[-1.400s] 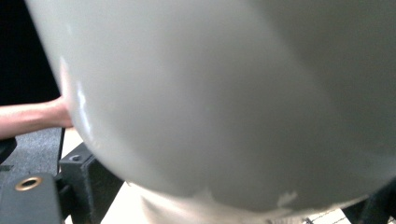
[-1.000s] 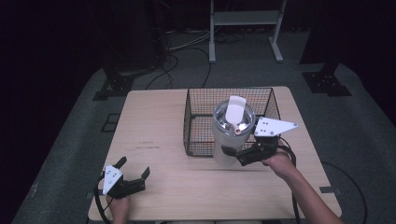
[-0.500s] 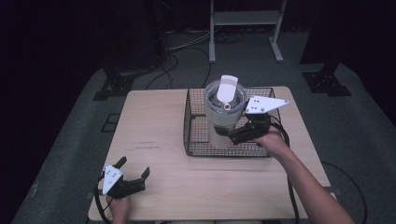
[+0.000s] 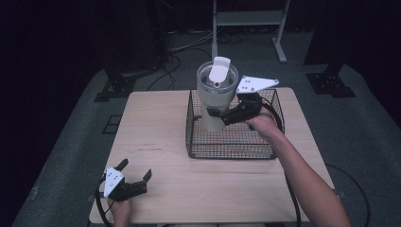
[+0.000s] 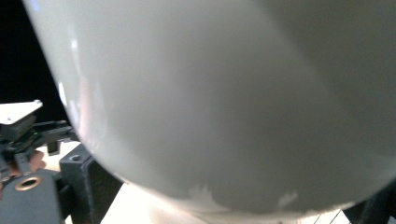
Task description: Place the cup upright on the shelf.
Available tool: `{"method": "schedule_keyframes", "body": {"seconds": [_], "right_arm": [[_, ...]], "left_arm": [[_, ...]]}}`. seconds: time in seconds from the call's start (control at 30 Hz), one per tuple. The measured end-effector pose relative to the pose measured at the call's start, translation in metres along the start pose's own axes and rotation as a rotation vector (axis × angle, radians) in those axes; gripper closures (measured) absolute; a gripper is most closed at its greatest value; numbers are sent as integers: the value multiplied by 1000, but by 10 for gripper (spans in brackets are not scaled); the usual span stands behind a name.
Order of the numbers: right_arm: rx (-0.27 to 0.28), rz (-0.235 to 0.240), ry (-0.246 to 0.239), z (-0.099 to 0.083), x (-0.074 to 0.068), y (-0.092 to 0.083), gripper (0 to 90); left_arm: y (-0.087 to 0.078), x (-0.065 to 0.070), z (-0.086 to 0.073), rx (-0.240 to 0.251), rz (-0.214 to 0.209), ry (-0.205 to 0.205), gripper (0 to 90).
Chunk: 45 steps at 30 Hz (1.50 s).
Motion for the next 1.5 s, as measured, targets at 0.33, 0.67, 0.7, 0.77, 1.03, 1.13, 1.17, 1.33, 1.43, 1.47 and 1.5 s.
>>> {"method": "schedule_keyframes", "body": {"seconds": [0.33,0.67,0.7,0.77,1.03,1.13,1.17,1.33,1.43,1.47,1.5], "right_arm": [[-15,-16,18,-7,25,26,91],[-44,-26,46,-26,40,43,91],[-45,-25,48,-30,42,46,91],[-49,-21,50,-35,44,49,91],[-75,-24,74,-54,52,56,91],[-87,-25,81,-59,56,59,91],[-91,-26,80,-61,56,59,91],[-103,-22,81,-67,58,63,91],[-113,-20,90,-74,58,66,91],[-113,-20,90,-74,58,66,91],[-118,-15,97,-78,58,68,91]], "left_arm": [[0,0,0,0,-2,-1,0],[-1,-1,0,2,-5,-2,0],[-1,-1,0,3,-6,-2,0],[-1,-1,0,3,-6,-3,0],[-1,-1,0,3,-7,-3,0],[-1,-1,0,4,-6,-4,0],[-1,-1,0,4,-8,-3,0],[-1,-1,0,6,-9,-6,0],[-1,-2,0,6,-11,-7,0],[-1,-2,0,6,-11,-8,0],[-1,-2,0,7,-12,-7,0]]}}
Point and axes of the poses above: each handheld gripper's, and its own axes: y roughly forward along the jaws, z roughly out of its top, x roughly to its right, the point moved 6 cm from there along y, roughly forward along the jaws, and after that the axes turned 2 degrees about y, right-handed, at the moved point
